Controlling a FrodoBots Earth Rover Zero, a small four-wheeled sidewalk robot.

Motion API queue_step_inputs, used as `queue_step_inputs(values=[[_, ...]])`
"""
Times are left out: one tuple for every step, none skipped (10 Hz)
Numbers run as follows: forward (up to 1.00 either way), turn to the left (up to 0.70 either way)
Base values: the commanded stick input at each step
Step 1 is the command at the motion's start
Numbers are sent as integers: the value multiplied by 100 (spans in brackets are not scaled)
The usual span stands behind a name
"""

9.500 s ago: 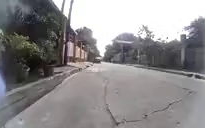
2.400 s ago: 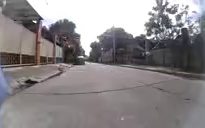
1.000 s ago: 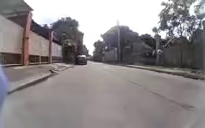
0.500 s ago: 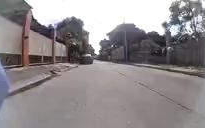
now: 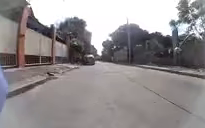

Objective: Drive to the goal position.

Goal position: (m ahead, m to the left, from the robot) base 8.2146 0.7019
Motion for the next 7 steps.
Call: queue_step_inputs(values=[[100,0],[100,0],[100,0],[100,4],[100,9],[100,1],[100,-15]])
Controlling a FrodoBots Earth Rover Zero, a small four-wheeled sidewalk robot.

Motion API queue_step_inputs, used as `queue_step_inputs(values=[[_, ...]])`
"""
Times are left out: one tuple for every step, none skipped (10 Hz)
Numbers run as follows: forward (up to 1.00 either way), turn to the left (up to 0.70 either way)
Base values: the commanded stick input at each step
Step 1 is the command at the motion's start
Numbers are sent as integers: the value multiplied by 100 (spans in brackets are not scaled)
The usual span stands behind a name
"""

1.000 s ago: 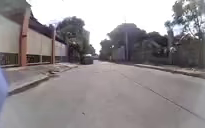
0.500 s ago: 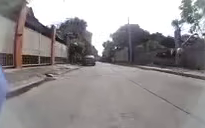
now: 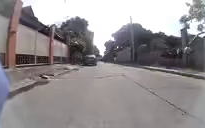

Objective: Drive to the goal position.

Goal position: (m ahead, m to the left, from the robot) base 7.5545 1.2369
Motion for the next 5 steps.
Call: queue_step_inputs(values=[[100,-40],[100,-30],[100,-5],[100,0],[100,0]])
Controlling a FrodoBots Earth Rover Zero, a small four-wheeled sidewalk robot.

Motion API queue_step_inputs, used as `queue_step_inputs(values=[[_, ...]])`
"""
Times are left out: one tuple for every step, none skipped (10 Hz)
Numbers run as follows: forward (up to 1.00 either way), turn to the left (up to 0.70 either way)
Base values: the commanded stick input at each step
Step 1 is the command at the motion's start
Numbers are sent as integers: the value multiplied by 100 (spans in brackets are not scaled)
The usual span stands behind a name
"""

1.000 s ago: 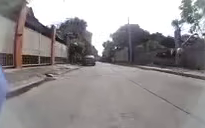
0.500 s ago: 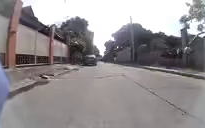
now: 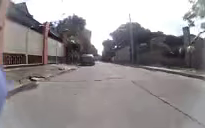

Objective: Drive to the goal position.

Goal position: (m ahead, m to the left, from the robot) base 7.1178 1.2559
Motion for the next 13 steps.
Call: queue_step_inputs(values=[[100,0],[100,3],[100,4],[100,2],[100,0],[100,0],[100,0],[100,0],[100,0],[100,0],[100,0],[100,0],[100,0]])
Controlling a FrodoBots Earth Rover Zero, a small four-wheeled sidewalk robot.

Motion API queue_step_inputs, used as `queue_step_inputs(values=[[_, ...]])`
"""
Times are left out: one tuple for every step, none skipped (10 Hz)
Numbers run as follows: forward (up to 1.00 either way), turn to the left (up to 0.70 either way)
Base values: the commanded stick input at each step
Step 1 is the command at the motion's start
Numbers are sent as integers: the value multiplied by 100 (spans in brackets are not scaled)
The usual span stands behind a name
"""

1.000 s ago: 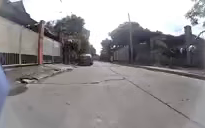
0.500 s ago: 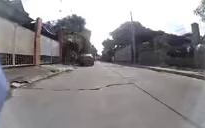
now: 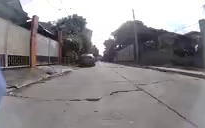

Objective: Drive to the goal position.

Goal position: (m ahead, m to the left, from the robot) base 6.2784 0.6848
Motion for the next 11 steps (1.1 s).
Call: queue_step_inputs(values=[[100,0],[100,0],[100,0],[100,0],[100,0],[100,2],[100,5],[100,3],[100,0],[100,0],[100,0]])
